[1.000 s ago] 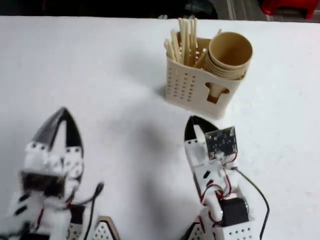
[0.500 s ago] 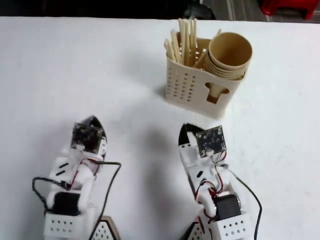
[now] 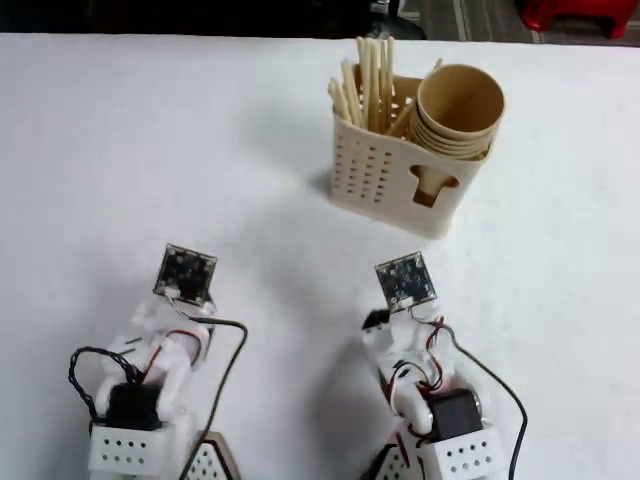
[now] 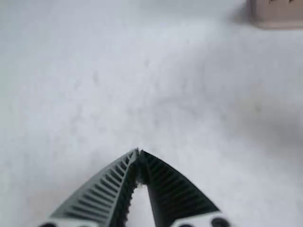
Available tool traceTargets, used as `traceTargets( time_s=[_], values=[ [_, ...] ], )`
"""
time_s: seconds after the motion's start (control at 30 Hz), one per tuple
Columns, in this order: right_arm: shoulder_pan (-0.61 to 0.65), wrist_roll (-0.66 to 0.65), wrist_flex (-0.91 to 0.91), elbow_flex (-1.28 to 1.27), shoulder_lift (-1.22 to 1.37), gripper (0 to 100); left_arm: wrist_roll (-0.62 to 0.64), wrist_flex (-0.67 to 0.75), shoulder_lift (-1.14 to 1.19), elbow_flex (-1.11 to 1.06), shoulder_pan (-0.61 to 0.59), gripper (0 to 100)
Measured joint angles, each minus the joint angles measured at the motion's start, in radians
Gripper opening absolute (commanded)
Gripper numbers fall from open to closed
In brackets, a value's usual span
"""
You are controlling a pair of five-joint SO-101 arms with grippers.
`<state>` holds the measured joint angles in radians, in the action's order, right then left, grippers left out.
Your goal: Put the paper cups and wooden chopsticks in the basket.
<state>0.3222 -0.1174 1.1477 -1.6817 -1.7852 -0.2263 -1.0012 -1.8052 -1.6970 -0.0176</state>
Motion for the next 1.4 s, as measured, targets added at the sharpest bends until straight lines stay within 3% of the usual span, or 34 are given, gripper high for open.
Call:
traceTargets(
  time_s=[0.3,1.4],
  values=[
    [0.000,0.000,0.112,0.000,0.000,1.8,0.000,-0.265,0.000,0.000,-0.006,2],
    [0.000,0.000,0.112,0.000,0.000,1.8,0.000,-0.273,-0.002,0.000,-0.006,2]
  ],
)
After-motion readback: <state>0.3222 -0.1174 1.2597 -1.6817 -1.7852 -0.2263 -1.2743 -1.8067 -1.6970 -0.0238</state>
